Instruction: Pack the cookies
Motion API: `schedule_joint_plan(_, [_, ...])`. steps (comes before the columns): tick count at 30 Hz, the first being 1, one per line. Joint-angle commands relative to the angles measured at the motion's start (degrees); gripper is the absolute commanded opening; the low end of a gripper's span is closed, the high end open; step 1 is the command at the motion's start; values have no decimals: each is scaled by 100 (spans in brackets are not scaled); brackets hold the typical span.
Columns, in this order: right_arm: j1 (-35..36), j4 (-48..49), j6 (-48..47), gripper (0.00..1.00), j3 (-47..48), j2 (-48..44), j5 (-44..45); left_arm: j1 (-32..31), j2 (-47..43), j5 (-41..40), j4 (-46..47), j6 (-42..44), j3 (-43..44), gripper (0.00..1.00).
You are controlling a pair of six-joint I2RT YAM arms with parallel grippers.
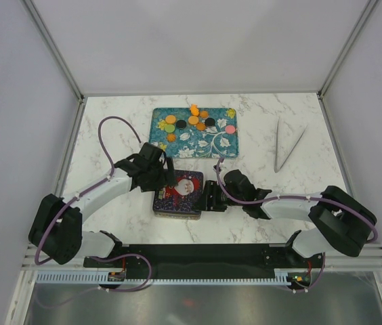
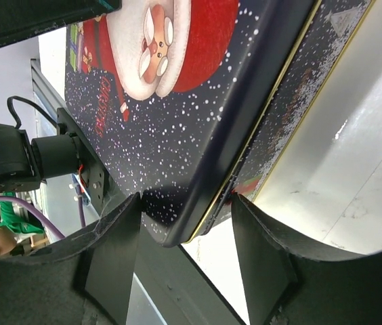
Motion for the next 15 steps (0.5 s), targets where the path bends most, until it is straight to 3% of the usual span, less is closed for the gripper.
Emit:
schedule_joint_plan(1, [57,72,-183,62,99,332,580,-290,62,722,-109,-245,-11,93])
schedule_joint_plan(11, [277,346,-121,43,100,903,738,-808,343,352,172,-693,-291,92])
schedule_joint_plan(13, [295,249,-199,29,126,921,817,-905,351,379,269,-790,-424,92])
schedule_joint_plan(14, [303,205,-209,9,134,947,852,-949,386,344,304,-817,-451,92])
schedule_joint_plan(15, [295,135,-261,3,143,956,905,-1045,413,300,330,-886,-477,92])
